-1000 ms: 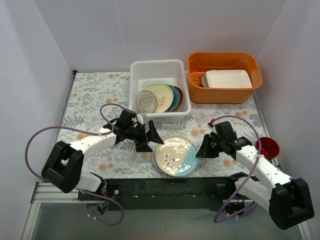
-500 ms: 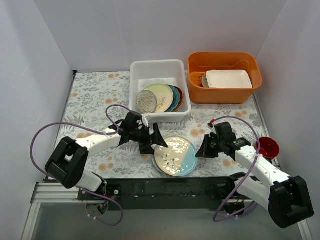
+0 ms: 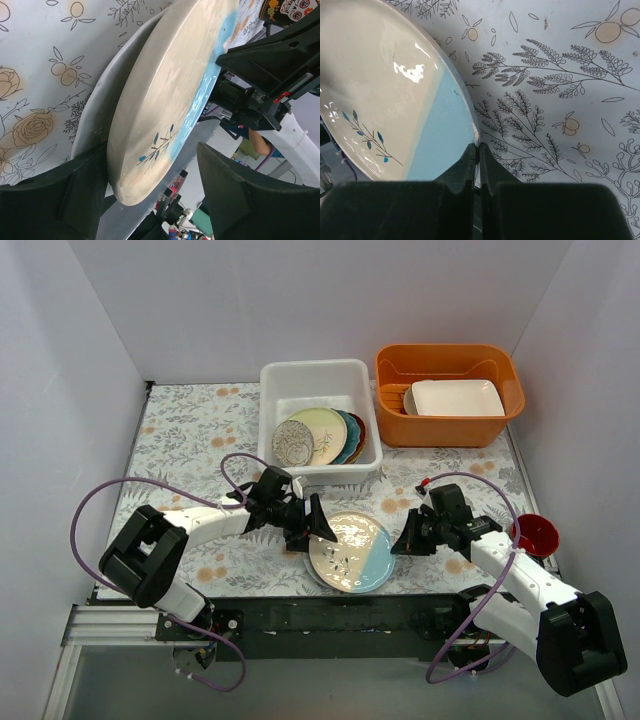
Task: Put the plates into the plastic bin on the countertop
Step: Pick up the plate from the corner of the board.
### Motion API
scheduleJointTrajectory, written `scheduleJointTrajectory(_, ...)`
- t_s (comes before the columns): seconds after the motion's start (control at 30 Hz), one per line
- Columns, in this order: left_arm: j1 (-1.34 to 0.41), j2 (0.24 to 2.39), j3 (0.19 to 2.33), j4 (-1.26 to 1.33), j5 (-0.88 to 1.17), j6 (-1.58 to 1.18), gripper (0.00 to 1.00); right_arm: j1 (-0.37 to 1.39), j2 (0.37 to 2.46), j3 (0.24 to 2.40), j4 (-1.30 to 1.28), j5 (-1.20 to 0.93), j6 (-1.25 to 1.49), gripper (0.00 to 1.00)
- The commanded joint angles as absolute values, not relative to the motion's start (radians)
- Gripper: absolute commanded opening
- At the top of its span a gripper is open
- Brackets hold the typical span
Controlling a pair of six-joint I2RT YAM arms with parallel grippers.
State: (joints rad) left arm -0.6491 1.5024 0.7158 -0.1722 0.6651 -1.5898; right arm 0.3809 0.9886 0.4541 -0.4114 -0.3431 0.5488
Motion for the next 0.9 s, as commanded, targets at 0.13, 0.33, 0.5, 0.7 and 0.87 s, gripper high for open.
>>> scheduleJointTrajectory(0.13,-0.675,1.512,0.747,-0.153,0.666,-1.592,0.60,0.385,0.985,0.449,-0.407,-0.370,0.548,0.04)
scheduleJointTrajectory(0.33,-0.699,1.540,0.767,-0.153,0.664,-1.595,0.42,0.384,0.966,0.446,-0.406,-0.385,0.554,0.04)
scheduleJointTrajectory(0.5,-0.704,1.537,0.762,-0.153,0.660,-1.597,0.18,0.383,0.957,0.443,-0.403,-0.394,0.558,0.04)
scheduleJointTrajectory(0.7,-0.706,1.516,0.750,-0.156,0.646,-1.605,0.00,0.384,0.950,0.443,-0.402,-0.400,0.558,0.04)
scheduleJointTrajectory(0.87,-0.706,1.512,0.755,-0.170,0.638,-1.595,0.00,0.385,0.945,0.446,-0.405,-0.399,0.558,0.03)
